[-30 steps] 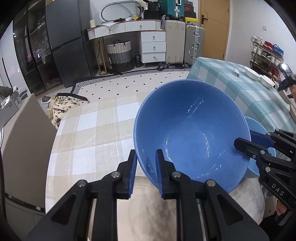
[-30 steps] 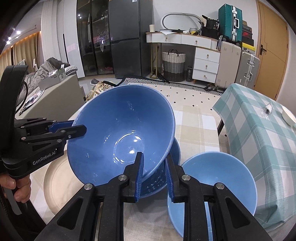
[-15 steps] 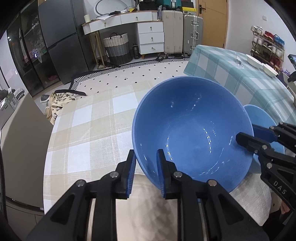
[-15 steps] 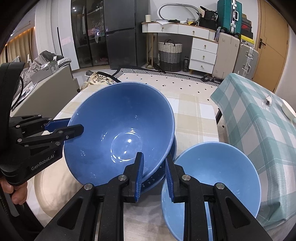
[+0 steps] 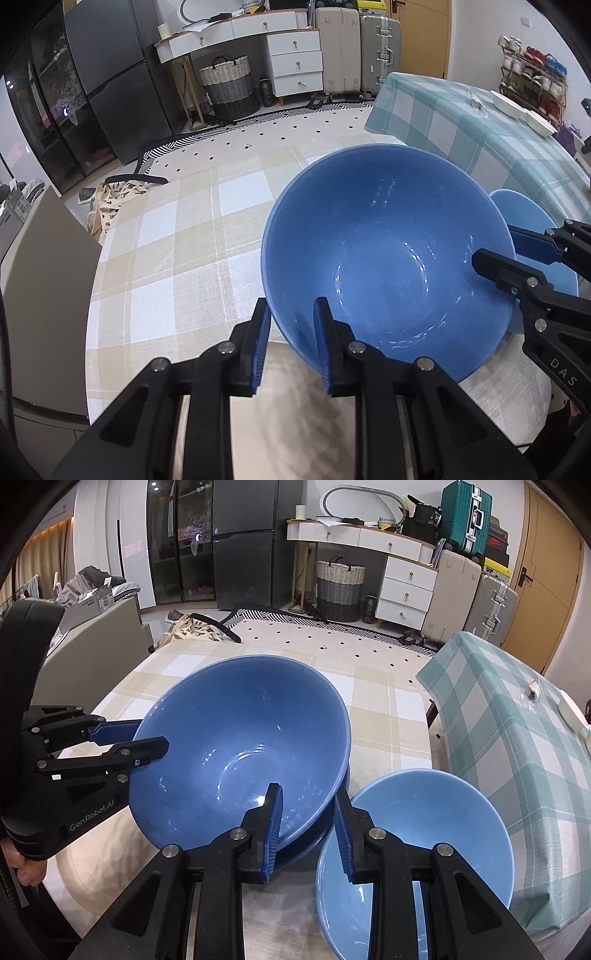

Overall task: Organize plates and bowls
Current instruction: 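Lower the dark blue bowl beside the light blue bowl and open both grippers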

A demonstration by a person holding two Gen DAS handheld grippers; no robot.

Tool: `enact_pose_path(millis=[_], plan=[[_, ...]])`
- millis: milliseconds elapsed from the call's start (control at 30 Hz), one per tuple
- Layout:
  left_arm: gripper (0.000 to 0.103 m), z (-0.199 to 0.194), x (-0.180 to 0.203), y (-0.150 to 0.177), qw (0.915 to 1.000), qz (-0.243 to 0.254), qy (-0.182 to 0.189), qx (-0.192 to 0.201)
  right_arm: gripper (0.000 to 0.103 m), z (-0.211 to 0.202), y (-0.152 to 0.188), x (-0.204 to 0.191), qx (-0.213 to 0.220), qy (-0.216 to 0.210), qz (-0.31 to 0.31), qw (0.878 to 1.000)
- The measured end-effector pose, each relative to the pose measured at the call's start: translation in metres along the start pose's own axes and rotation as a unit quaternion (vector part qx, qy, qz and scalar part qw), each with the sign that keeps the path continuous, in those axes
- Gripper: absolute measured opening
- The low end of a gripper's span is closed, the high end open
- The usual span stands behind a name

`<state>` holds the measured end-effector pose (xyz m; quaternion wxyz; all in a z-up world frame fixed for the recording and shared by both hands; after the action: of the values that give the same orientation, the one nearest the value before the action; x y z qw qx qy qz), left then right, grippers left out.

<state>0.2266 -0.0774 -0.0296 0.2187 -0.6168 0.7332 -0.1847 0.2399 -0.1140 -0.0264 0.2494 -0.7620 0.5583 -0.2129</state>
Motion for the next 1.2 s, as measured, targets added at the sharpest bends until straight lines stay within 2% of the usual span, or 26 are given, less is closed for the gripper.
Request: enact_pose_path(millis=[433,700,733,1033,1133,1200], plan=[[0.026,0.014,0.005,0.003,0.9993,0.019,-0.008,-0.031,0.028,0.008,-0.001,0.002,-0.009,0.003,-0.013,1.0],[0.04,0.014,0.002,0.004,0.9993,0.008,0.003,-0.036,0.028,0.016,0.0,0.0,-0.016,0.026,-0.033,0.999],[0.045,0.014,0.002,0.004,0.9993,0.006,0.007,-0.036,0.028,0.016,0.0,0.0,-0.017,0.028,-0.035,0.999],[0.051,0.007,-0.001,0.003,0.9991,-0.012,0.026,-0.031,0.031,0.011,0.002,0.006,-0.01,0.023,-0.036,0.999],[0.051,0.003,-0.002,0.003,0.9987,-0.02,0.04,-0.025,0.037,0.009,0.002,0.008,-0.009,0.014,-0.032,0.999],[0.052,-0.002,-0.001,0.001,0.9979,-0.026,0.057,-0.018,0.052,0.004,0.001,0.012,-0.004,0.004,-0.022,1.0]])
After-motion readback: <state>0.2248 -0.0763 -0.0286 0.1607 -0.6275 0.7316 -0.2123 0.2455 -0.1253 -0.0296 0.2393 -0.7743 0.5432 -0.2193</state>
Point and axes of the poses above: each gripper's, at about its wrist camera, not at the fingertips, and z roughly the way its jaws point, x to its right, y to its underside, the point moved 2 cm from there along z, roughly the way its jaws point, and after that the axes turned 2 degrees about -x, right-handed, at the moved point
